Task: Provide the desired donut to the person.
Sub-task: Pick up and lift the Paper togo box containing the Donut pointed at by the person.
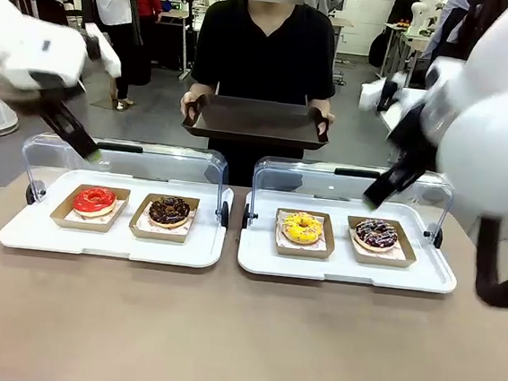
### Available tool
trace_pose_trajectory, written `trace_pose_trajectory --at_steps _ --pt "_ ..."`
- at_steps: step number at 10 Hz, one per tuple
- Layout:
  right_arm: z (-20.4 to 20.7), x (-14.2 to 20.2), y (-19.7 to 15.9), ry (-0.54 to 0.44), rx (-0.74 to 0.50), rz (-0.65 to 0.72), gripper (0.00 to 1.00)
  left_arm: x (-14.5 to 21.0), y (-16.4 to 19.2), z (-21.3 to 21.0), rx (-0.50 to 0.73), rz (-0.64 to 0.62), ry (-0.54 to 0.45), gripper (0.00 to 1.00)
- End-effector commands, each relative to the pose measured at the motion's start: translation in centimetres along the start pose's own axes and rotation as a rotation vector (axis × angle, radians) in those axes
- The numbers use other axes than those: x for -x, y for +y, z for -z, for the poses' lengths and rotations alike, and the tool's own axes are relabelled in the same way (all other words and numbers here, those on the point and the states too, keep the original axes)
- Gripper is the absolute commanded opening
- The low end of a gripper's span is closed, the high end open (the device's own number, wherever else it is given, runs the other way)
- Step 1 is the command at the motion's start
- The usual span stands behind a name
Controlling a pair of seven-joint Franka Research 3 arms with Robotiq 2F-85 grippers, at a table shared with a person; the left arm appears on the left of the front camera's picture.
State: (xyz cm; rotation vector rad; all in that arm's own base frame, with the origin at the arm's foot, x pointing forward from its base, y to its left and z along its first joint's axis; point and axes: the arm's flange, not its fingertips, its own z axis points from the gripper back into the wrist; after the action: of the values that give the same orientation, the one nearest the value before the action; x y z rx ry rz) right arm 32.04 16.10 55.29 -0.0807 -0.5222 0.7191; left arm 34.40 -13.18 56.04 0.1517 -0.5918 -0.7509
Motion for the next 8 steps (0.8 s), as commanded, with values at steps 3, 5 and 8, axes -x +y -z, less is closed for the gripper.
trace_pose_trajectory --at_steps 3,5,8 --pt "-3.6 -1.0 -0.4 -0.008 0.008 0.006 1.00 -0.5 0.5 -2.8 -0.005 0.005 0.004 1.00" --pt "-3.6 -1.0 -0.4 -0.008 0.008 0.006 1.00 -0.5 0.5 -2.8 -0.005 0.005 0.004 1.00" --pt "-2.9 -0.4 -3.6 -0.046 -0.207 0.002 1.00 0.3 3.7 -2.4 0.233 0.077 -0.084 1.00"
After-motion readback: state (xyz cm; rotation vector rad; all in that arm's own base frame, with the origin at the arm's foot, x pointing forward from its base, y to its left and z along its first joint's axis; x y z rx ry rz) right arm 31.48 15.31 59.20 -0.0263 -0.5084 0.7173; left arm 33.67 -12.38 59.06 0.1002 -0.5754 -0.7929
